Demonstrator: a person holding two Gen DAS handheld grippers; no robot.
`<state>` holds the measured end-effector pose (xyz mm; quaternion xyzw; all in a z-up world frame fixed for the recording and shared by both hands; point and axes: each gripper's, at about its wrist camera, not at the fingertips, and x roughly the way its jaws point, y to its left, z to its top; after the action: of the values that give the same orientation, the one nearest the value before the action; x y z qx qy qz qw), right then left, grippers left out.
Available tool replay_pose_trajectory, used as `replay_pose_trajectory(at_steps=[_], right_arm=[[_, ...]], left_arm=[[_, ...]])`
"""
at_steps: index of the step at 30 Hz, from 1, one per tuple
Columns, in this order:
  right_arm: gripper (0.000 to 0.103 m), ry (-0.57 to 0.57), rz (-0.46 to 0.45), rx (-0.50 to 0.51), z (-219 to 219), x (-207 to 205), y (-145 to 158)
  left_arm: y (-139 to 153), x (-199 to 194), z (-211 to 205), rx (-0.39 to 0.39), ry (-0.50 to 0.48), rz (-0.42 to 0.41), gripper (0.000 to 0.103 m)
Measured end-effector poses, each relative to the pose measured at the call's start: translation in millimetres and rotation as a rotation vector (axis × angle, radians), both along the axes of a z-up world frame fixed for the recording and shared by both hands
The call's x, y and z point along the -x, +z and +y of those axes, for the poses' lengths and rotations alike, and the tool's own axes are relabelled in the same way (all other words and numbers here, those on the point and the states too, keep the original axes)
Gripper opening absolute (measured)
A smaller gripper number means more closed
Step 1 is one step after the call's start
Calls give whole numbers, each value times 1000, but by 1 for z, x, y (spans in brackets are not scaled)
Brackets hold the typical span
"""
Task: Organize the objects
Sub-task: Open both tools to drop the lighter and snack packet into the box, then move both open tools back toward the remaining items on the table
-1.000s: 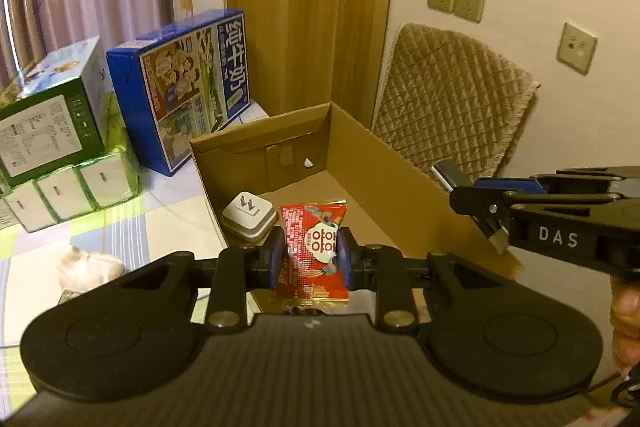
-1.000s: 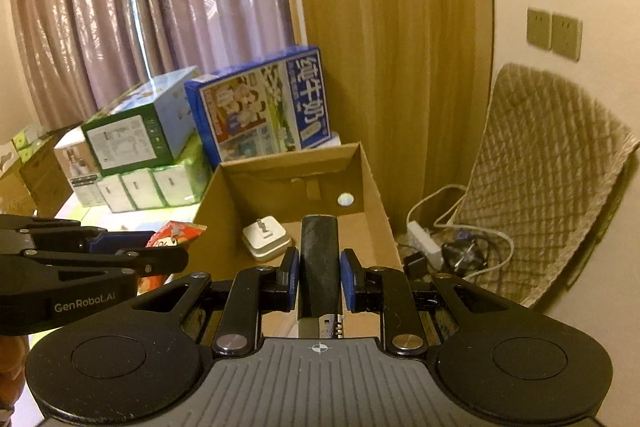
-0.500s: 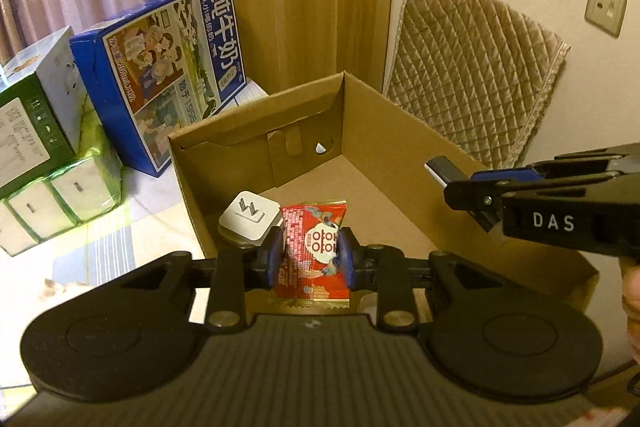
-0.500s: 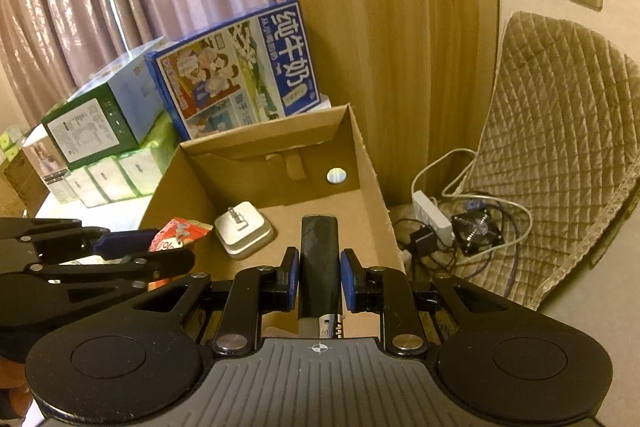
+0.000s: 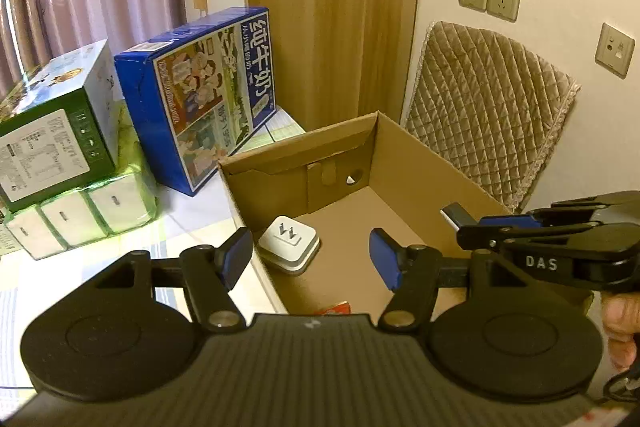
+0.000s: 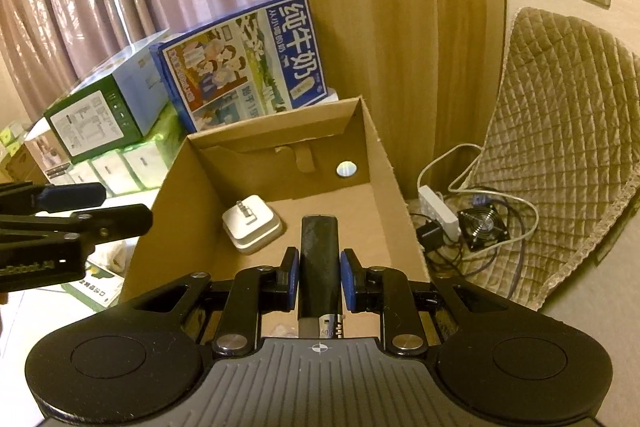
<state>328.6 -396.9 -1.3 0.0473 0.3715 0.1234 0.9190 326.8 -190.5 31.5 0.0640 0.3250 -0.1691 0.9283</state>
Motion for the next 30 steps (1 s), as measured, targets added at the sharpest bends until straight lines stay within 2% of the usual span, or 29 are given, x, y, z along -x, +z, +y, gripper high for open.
replay_pose_trajectory(at_steps=[3, 4, 5, 7, 15, 22, 27, 30], right_arm=[[19, 41, -38, -8, 6, -3, 3], [23, 54, -50, -15, 7, -3, 5], [35, 52, -59, -24, 7, -4, 7], [50, 33, -82, -43, 5, -1, 12], [55, 12, -100, -55, 0, 29, 30], [65, -7, -82, -78, 6, 72, 47], [76, -8, -59, -77, 20, 105, 60], [87, 3, -58, -87, 30, 127, 68]], left_arm=[[1, 2, 7, 14, 9, 7, 60], [0, 3, 9, 16, 16, 8, 60], [0, 5, 12, 19, 19, 9, 60], [-1, 11, 19, 28, 29, 10, 60], [2, 48, 50, 72, 91, 23, 63], [11, 94, 74, 97, 141, 33, 68], [22, 128, 87, 113, 161, 39, 75], [29, 148, 95, 117, 170, 32, 80]])
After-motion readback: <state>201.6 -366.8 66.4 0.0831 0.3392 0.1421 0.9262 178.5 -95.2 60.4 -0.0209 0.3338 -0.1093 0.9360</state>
